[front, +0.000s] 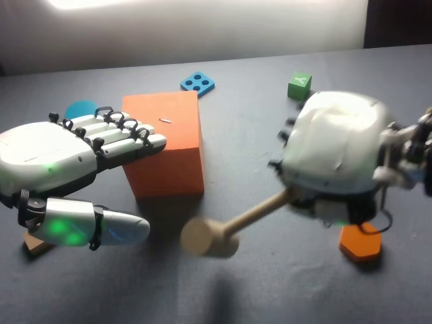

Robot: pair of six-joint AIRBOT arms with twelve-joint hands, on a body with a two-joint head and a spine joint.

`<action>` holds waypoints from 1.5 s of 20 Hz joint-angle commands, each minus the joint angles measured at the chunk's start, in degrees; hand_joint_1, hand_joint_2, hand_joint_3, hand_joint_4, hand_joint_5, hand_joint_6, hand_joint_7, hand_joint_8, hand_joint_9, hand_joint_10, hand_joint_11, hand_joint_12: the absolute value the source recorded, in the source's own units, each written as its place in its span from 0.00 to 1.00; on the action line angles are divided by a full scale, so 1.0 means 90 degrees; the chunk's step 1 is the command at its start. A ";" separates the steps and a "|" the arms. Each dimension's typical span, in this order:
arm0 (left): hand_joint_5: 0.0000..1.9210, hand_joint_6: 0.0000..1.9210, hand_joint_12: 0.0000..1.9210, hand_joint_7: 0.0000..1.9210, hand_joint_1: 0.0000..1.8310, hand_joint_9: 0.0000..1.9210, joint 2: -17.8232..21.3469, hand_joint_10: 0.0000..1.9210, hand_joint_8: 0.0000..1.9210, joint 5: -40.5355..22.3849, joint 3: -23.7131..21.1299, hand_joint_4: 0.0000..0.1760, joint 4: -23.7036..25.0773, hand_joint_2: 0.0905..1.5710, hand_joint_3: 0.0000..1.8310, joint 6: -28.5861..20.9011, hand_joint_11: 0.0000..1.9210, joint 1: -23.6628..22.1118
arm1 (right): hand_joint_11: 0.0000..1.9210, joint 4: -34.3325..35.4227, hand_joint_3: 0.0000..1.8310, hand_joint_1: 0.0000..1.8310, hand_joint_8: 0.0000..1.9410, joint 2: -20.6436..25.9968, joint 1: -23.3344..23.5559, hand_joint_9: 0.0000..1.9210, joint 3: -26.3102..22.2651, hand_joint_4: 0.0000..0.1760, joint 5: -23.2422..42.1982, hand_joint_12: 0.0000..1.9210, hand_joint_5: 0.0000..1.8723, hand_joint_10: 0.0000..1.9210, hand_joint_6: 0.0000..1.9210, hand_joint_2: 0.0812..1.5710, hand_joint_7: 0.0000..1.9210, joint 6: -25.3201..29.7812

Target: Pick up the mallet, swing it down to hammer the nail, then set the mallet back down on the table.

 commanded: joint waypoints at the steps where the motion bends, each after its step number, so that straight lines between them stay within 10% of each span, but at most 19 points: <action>1: 0.00 0.00 0.00 0.00 0.00 0.00 0.0011 0.00 0.00 -0.0625 0.0001 0.00 -0.0147 0.70 0.00 -0.0013 0.00 -0.0079 | 0.97 -0.0040 0.01 0.24 1.00 -0.0082 0.0041 0.91 0.0083 1.00 0.0923 1.00 0.74 1.00 1.00 1.00 0.86 -0.0004; 12: 0.01 0.00 0.00 0.01 0.00 0.01 0.0309 0.00 0.00 -0.0448 -0.0119 0.00 -0.0064 0.70 0.00 -0.0017 0.00 -0.0599 | 0.92 -0.0040 0.00 0.24 1.00 -0.1228 -0.0264 0.85 0.0991 1.00 0.1224 1.00 0.68 1.00 1.00 0.99 0.77 0.0403; 20: 0.01 0.00 0.00 0.01 0.00 0.01 0.0538 0.00 0.00 -0.0061 -0.0186 0.00 0.0515 0.69 0.00 -0.0377 0.00 -0.1189 | 0.64 -0.0040 0.00 0.17 1.00 -0.1456 -0.0537 0.64 0.1260 1.00 0.1666 1.00 0.61 1.00 1.00 0.84 0.63 0.0277; 21: 0.01 0.00 0.00 0.01 0.00 0.01 0.0573 0.00 0.00 0.0019 -0.0208 0.00 0.0598 0.69 0.00 -0.0416 0.00 -0.1282 | 0.52 -0.0040 0.00 0.21 1.00 -0.1461 -0.0572 0.51 0.1266 0.00 0.1765 1.00 0.44 1.00 0.99 0.80 0.51 0.0214; 24: 0.01 0.00 0.00 0.01 0.00 0.01 0.0663 0.00 0.00 0.0414 -0.0237 0.00 0.1369 0.69 0.00 -0.0964 0.00 -0.1663 | 0.25 -0.0040 0.00 0.21 0.86 -0.1451 -0.0619 0.30 0.1266 0.00 0.1766 0.98 0.31 0.91 0.77 0.78 0.32 0.0178; 30: 0.01 0.00 0.00 0.01 0.00 0.01 0.0777 0.00 0.00 0.0587 -0.0378 0.00 0.1653 0.70 0.00 -0.1067 0.00 -0.1974 | 0.19 -0.0041 0.00 0.27 0.36 -0.1443 -0.0623 0.32 0.1265 0.00 0.1736 0.73 0.38 0.51 0.24 0.72 0.39 0.0166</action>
